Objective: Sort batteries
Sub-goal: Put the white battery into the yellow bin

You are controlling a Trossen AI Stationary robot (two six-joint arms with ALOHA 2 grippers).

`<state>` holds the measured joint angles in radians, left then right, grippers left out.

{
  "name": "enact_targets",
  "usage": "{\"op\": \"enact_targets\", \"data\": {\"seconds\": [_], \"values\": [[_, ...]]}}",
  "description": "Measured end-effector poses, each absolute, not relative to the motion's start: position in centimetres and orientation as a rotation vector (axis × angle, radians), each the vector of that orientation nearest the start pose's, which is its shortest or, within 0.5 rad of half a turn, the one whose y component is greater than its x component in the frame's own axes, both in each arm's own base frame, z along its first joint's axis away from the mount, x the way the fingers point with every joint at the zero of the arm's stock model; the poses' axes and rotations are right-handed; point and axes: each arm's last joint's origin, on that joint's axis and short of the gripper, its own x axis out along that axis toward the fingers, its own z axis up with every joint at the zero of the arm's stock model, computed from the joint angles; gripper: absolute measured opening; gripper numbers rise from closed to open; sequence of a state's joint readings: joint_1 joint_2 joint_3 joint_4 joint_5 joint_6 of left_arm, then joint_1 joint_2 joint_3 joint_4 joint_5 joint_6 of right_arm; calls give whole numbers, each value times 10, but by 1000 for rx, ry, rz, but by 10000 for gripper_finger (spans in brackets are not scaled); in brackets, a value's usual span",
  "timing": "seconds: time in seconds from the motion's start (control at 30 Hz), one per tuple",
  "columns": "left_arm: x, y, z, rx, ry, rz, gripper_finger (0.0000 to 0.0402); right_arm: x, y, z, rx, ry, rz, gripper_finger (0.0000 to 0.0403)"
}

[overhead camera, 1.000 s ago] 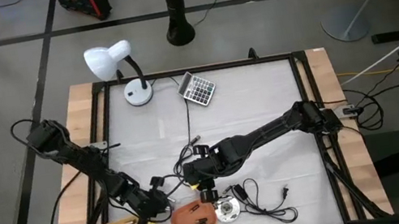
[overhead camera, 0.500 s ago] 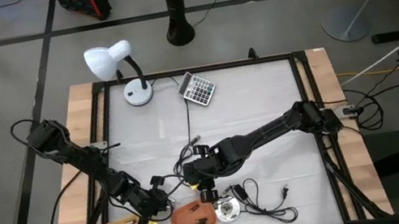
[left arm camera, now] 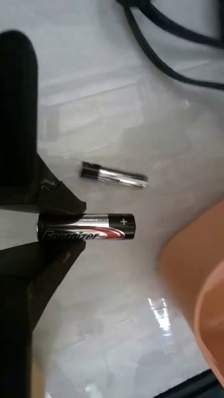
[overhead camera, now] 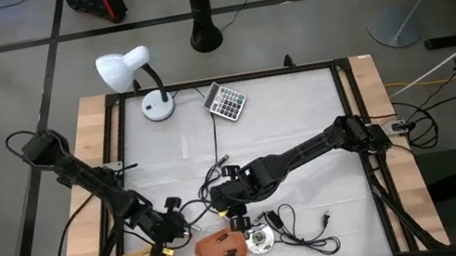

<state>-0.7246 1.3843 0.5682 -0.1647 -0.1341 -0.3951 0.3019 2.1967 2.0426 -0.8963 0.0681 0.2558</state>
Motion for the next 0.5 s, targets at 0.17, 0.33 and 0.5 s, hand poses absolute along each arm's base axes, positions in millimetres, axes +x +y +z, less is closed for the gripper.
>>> {"op": "enact_targets", "data": {"seconds": [0.17, 0.33, 0.5], "values": [[172, -147, 164, 10, 959, -355, 44, 453, 139, 255, 36, 1050, 79, 133], [160, -140, 184, -100, 956, -397, 50, 453, 139, 255, 33, 1051, 81, 133], [142, -140, 199, -289, 1043, -490, 55, 453, 138, 255, -28, 1050, 90, 133]]}}
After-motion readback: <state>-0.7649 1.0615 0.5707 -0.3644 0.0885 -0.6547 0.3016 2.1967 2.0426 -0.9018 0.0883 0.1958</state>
